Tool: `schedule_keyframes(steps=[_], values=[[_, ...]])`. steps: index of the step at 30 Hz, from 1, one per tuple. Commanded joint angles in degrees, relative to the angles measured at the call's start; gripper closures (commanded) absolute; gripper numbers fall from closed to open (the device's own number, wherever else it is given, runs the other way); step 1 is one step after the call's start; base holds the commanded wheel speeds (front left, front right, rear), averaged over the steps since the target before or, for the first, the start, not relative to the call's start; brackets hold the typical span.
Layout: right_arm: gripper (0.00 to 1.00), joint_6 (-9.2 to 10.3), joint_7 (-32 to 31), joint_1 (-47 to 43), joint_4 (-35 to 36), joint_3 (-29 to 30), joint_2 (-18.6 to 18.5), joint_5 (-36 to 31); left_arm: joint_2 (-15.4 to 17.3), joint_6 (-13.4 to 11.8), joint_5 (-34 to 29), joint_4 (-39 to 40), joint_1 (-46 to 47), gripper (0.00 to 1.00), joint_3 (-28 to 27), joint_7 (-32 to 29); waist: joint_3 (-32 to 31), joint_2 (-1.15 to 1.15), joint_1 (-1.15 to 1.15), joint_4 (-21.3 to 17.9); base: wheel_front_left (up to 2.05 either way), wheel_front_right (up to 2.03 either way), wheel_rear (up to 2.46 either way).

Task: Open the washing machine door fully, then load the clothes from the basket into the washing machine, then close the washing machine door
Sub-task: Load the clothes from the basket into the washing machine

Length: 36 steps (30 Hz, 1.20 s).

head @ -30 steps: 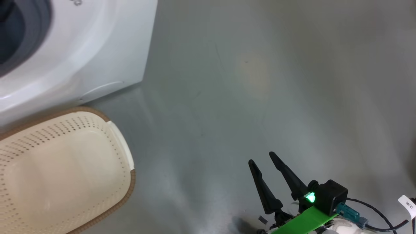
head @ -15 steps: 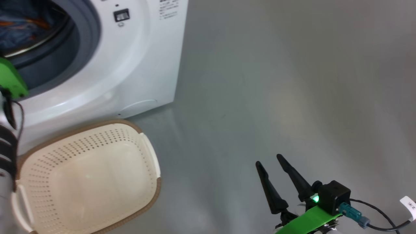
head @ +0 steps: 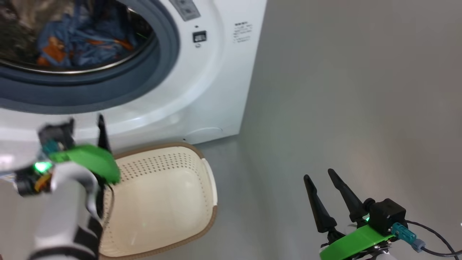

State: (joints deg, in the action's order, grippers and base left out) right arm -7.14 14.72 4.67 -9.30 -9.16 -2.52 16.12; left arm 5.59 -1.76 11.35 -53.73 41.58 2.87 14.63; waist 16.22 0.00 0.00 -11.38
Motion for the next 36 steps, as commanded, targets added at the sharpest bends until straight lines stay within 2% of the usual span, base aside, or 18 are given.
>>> schedule_keyframes(steps=[1,8,16,26,36], values=[[0.0,-0.35,0.28,-0.55,0.92,-0.84,-0.36,-1.02,1.01,0.31,-0.18,3.34,-3.11,0.0,-0.9,0.36,-4.69,0.0,0.0,4.73,0.0,0.0,0.0],[0.0,-0.35,0.28,-1.92,0.83,0.9,-0.36,-2.14,-1.69,0.4,-1.38,13.59,-14.81,0.0,1.51,0.36,-7.21,0.0,0.0,8.3,0.0,0.0,0.0],[0.0,-0.35,0.28,-3.8,0.54,1.82,-0.36,-3.1,-2.57,-0.77,-0.83,25.47,-26.91,0.0,3.29,0.37,-10.76,0.0,0.0,10.92,0.0,0.0,0.0],[0.0,-0.35,0.28,-7.47,0.32,2.78,-0.57,-3.81,-2.69,-1.78,1.12,38.71,-39.6,0.0,-0.2,0.37,-15.64,0.0,0.0,12.29,0.0,0.0,0.0],[0.0,-0.35,0.28,-8.29,0.62,2.28,-1.53,-3.62,-2.7,-1.07,1.03,42.37,-45.28,0.0,-1.97,0.37,-17.5,0.0,0.0,11.98,0.0,0.0,0.0]])
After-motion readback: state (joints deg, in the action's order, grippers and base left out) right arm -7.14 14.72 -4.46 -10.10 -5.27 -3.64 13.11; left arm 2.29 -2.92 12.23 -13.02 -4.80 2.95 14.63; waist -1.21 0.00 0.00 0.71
